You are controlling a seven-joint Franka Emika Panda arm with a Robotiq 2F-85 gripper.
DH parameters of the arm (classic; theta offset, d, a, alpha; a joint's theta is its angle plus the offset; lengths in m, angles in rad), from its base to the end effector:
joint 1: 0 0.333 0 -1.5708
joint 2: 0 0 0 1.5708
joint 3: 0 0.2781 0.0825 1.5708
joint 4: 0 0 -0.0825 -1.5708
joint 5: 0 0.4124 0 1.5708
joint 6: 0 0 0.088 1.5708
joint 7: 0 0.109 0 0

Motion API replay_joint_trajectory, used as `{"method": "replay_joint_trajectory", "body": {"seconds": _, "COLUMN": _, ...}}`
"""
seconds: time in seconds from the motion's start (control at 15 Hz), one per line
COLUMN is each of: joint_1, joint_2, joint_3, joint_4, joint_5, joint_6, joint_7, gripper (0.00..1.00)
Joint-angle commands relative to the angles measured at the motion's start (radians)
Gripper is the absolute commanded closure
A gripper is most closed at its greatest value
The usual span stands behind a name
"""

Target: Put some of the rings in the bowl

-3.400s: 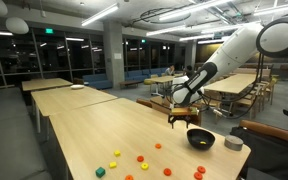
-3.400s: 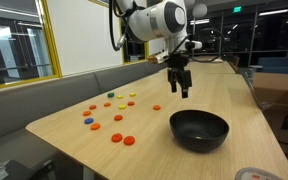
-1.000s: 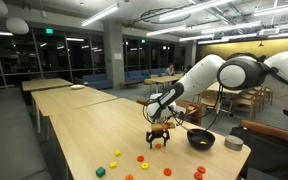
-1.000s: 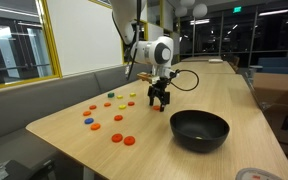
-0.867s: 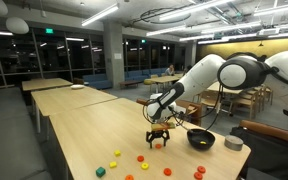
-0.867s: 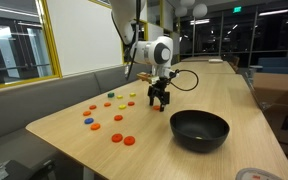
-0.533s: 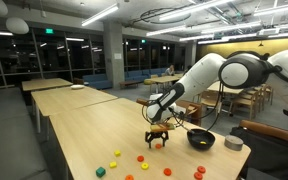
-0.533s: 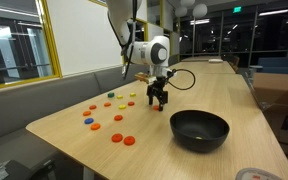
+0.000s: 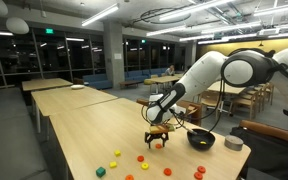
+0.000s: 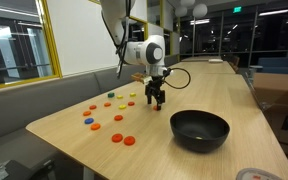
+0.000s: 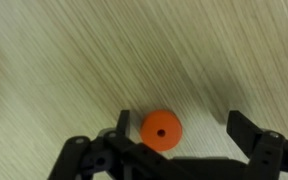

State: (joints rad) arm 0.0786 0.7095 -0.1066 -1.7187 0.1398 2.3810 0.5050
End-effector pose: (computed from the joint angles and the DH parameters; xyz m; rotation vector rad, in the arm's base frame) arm 0.6594 -0.0147 0.1217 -2.9815 0.9424 0.0712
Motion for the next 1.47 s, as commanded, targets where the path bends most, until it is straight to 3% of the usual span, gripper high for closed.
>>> {"method": "replay_joint_trajectory", "body": {"seconds": 0.0, "joint_1": 0.011, "joint_2": -0.054, "joint_3": -0.024, "joint_4": -0.063, "joint_5": -0.012, "joint_6": 0.043, "joint_7": 0.028, "gripper": 0.00}}
{"method": "replay_joint_trajectory", "body": {"seconds": 1.4, "joint_1": -0.028, "joint_2": -0.048, "joint_3": -0.001, "joint_4": -0.057, "joint_5": 0.015, "joint_6": 0.029, "joint_7": -0.030, "gripper": 0.00}}
